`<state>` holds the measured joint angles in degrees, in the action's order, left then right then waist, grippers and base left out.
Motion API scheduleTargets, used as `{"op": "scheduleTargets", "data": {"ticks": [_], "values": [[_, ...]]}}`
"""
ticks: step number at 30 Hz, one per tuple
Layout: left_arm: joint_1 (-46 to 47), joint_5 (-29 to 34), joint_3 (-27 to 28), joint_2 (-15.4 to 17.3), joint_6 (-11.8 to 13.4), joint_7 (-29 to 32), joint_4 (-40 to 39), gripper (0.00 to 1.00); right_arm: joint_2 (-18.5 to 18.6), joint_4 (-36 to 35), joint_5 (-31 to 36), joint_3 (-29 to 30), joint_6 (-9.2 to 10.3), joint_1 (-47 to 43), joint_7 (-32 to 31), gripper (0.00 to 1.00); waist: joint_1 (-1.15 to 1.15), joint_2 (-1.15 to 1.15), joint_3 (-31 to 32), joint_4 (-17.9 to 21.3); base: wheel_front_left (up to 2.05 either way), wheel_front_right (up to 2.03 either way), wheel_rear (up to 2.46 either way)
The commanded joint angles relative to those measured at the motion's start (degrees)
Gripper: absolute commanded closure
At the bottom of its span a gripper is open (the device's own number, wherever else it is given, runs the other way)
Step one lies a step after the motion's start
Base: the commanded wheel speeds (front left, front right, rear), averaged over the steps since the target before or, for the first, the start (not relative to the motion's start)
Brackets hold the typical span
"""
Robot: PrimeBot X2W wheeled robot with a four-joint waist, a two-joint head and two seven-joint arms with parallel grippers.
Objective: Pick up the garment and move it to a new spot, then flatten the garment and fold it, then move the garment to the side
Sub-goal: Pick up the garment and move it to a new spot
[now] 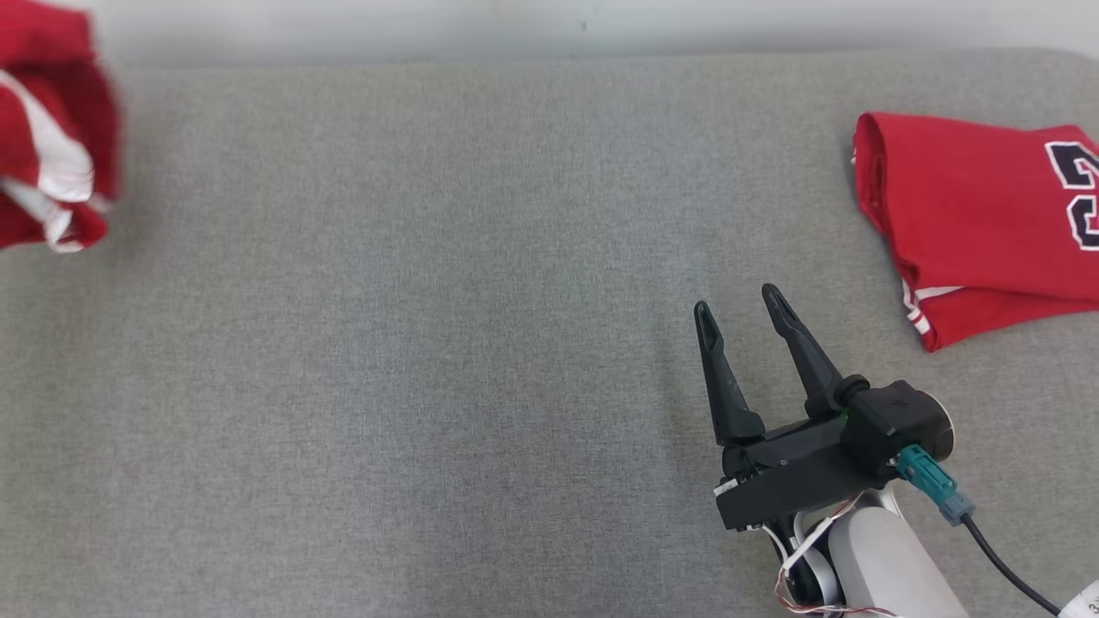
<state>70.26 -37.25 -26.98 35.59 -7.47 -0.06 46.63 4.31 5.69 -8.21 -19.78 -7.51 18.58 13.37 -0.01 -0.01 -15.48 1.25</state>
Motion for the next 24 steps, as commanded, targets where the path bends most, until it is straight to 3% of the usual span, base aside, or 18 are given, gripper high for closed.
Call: {"op": "scheduleTargets", "data": {"ticks": [1, 12, 24], "values": [[0.59, -1.15, -1.4, -0.03, 0.06, 0.09, -2.76, 1.0, -0.14, 0.18, -0.35, 0.08, 0.04, -0.59, 0.42, 0.0, 0.01, 0.01, 0.95, 0.45, 0.0, 0.0, 0.0], [-2.19, -2.73, -5.54, -1.83, 0.55, 3.23, -19.51, 1.0, -0.94, 1.19, -1.22, 0.49, 0.04, -0.8, 1.36, 0.0, 0.01, 0.01, 2.35, 3.95, 0.0, 0.0, 0.0], [-9.76, -3.56, -10.47, -4.06, 4.32, 9.22, -42.1, 1.0, -1.39, 1.68, -1.99, 0.93, 0.04, -1.26, 1.91, 0.0, 0.01, 0.01, 3.14, 9.06, 0.0, 0.0, 0.0]]}}
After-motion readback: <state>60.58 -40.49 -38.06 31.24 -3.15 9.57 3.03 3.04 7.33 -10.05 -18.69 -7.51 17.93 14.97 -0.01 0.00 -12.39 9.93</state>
